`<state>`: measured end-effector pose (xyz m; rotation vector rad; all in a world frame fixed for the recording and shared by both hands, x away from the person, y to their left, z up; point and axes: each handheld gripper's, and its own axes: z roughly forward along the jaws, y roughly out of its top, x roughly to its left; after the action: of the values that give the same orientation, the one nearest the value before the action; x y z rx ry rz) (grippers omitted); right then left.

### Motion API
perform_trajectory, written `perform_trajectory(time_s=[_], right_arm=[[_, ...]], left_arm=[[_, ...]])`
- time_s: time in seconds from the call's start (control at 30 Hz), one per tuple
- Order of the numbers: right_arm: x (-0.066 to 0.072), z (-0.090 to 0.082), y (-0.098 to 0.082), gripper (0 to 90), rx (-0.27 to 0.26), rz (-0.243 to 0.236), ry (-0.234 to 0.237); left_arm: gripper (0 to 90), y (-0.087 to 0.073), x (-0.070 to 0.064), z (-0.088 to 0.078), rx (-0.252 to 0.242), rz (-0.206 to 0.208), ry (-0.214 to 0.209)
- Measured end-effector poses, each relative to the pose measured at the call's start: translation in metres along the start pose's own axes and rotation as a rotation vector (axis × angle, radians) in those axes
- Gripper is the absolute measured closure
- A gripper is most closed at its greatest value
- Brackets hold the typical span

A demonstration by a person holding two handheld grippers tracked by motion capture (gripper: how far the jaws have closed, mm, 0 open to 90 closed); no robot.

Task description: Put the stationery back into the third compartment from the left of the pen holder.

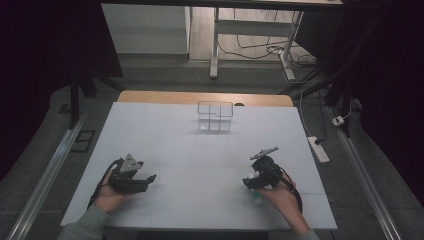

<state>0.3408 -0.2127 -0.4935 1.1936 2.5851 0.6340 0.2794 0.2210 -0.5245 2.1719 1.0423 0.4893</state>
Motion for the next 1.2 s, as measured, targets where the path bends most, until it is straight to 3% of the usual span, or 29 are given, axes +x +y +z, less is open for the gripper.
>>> perform_trajectory(time_s=[0.3,0.4,0.5,0.7,1.1,1.2], right_arm=[[0.003,0.009,-0.003,35.6,0.062,-0.026,-0.019],[0.002,0.008,-0.003,41.5,0.055,-0.024,-0.025],[0.003,0.007,-0.003,53.2,0.046,-0.033,-0.009],[0.007,0.006,-0.003,63.1,0.022,-0.066,-0.046],[-0.004,-0.014,-0.002,64.2,-0.128,-0.021,0.011],[-0.010,-0.022,-0.003,64.2,-0.191,0.010,0.011]], left_arm=[[30.0,0.000,0.000,0.000,0.004,0.001,0.003],[29.9,-0.001,0.002,0.000,0.003,-0.006,0.006],[29.9,-0.001,0.002,0.000,0.003,-0.006,0.007],[29.9,-0.001,0.001,0.000,0.003,-0.003,0.004],[29.9,-0.001,0.002,0.000,0.006,-0.005,0.002],[29.9,-0.001,0.002,0.000,0.002,-0.008,-0.002]])
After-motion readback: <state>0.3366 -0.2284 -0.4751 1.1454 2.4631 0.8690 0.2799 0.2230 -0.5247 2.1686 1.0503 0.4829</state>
